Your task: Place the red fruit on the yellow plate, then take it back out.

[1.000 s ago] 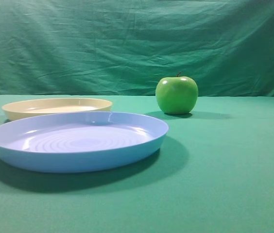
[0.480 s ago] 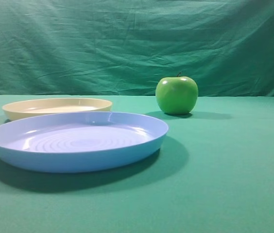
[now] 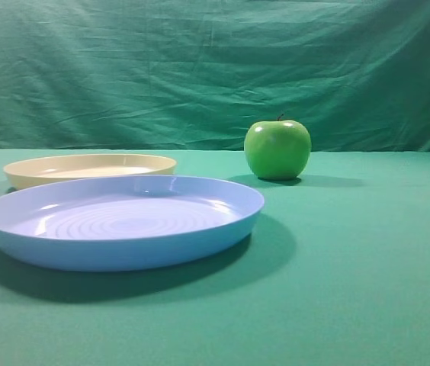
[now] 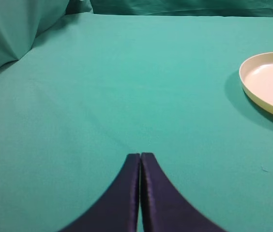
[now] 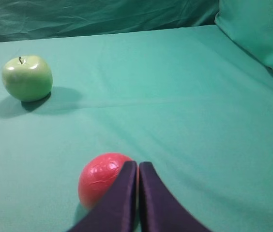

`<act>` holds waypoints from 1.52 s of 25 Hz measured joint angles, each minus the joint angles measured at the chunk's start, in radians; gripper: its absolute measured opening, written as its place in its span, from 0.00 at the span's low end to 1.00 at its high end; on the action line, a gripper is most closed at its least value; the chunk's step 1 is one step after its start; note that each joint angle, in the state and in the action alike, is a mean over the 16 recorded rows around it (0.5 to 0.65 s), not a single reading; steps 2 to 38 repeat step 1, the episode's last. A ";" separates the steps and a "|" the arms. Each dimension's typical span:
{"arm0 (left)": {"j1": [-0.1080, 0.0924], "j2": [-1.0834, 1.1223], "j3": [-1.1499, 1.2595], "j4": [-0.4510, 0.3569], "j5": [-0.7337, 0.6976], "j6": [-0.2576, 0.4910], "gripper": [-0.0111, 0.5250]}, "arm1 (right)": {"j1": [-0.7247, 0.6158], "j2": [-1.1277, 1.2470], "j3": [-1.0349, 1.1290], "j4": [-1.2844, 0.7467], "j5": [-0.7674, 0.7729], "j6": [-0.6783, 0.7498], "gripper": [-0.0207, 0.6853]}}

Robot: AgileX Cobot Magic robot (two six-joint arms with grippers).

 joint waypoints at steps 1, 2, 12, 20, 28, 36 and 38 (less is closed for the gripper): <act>0.000 0.000 0.000 0.000 0.000 0.000 0.02 | 0.000 0.000 0.000 0.000 0.000 0.000 0.03; 0.000 0.000 0.000 0.000 0.000 0.000 0.02 | 0.000 0.000 0.000 0.000 0.000 0.000 0.03; 0.000 0.000 0.000 0.000 0.000 0.000 0.02 | 0.000 0.000 0.000 0.000 0.000 0.000 0.03; 0.000 0.000 0.000 0.000 0.000 0.000 0.02 | 0.000 0.000 0.000 0.000 0.000 0.000 0.03; 0.000 0.000 0.000 0.000 0.000 0.000 0.02 | 0.000 0.000 0.000 0.000 0.000 0.000 0.03; 0.000 0.000 0.000 0.000 0.000 0.000 0.02 | 0.000 0.000 0.000 0.000 0.000 0.000 0.03; 0.000 0.000 0.000 0.000 0.000 0.000 0.02 | 0.000 0.000 0.000 0.000 0.000 0.000 0.03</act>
